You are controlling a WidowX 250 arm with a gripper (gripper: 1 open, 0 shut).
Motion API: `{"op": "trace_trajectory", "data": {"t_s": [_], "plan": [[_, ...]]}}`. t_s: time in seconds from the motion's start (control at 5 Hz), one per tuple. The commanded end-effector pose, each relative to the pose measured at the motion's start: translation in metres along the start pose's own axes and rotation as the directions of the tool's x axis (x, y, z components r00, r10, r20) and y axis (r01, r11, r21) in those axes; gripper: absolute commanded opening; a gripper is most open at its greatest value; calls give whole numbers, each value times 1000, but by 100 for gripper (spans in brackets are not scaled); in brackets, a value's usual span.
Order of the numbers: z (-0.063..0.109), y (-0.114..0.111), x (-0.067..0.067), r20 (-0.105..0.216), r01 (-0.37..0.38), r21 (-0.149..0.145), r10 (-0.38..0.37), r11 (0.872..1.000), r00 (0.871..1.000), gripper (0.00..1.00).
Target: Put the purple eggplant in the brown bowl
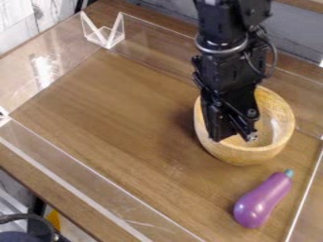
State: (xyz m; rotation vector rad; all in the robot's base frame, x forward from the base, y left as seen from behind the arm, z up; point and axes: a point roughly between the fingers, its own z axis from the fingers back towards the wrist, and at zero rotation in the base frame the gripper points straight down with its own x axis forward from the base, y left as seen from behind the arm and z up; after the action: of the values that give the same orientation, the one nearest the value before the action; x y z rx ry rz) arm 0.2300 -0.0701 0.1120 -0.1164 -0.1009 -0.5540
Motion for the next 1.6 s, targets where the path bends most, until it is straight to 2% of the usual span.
{"op": "trace_trajectory", "data": {"t_s": [0.0,1.4], "plan": [[3,5,4,29,-4,1,4,1000,1000,0],[-8,12,8,69,-26,-44,29,999,997,0]]}}
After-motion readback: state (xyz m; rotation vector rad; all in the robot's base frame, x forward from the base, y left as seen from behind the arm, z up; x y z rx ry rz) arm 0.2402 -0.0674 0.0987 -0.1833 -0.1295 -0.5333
